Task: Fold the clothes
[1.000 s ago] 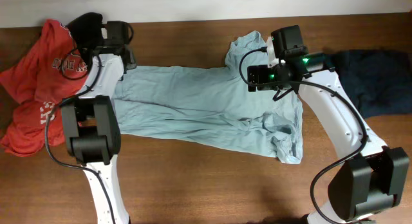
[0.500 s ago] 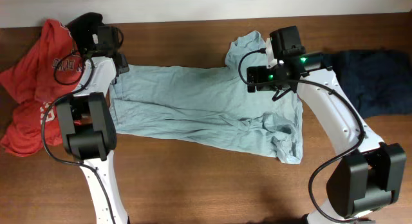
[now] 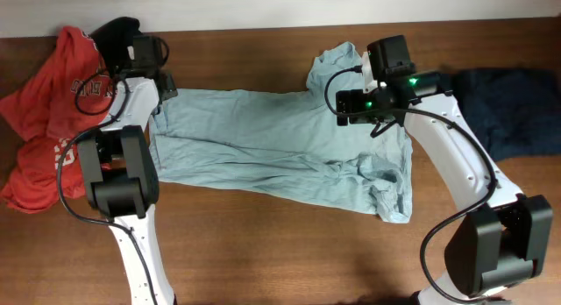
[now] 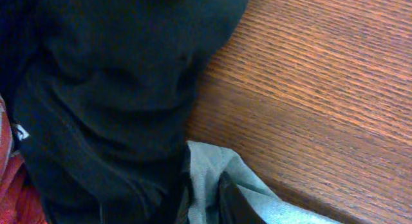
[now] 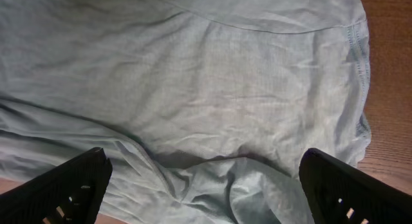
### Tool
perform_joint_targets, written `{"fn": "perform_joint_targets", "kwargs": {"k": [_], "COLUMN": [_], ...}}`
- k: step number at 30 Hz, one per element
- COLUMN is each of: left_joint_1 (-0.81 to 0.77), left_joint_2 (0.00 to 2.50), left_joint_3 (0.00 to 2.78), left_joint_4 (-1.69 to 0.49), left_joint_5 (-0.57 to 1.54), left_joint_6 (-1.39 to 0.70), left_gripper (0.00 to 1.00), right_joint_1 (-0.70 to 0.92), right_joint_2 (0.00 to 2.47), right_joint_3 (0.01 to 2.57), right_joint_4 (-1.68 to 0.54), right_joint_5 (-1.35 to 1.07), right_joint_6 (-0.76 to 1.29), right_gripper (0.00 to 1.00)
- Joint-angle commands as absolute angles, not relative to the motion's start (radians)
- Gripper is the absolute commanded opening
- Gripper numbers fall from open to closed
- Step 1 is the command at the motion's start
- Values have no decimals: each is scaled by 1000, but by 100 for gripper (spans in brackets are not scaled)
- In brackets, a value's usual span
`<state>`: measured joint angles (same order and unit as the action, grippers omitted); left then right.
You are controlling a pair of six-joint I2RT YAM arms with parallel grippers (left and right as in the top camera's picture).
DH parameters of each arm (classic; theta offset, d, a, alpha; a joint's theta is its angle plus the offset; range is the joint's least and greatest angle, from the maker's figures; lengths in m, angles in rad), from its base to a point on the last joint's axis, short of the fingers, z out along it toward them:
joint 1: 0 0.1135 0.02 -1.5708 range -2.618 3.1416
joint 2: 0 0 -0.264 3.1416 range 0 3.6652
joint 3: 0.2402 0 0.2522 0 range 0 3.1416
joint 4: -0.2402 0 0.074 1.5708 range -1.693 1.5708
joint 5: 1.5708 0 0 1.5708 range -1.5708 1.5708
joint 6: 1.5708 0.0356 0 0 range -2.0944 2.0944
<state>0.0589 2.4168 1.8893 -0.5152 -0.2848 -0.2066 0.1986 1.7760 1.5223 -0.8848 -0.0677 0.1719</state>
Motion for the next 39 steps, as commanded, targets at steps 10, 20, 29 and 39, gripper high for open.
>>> {"fn": "perform_joint_targets", "kwargs": {"k": [10,20,29,39], "left_joint_1": [60,59,42,-35], "left_joint_2": [2439,2438,2438,2438], "left_joint_3": [1920,2119,2232,2239], "left_joint_4": [-556,-731,-886,-974], "left_joint_5": [-286,-295,-291,-291], "left_joint_6": [-208,-208,-208,-208], "left_gripper": [7,1,1,1], "right_joint_1": [196,196,195,191], "right_joint_2": [1787,1818,1827,2006], "right_joint_3": [1541,1541,1541,1541], "right_joint_4": [-874,-870,-727,-257], "right_joint_5": [-55,-56,-51,105], "right_joint_6": [161,161,160,165], "right_gripper": [96,93,93,96]}}
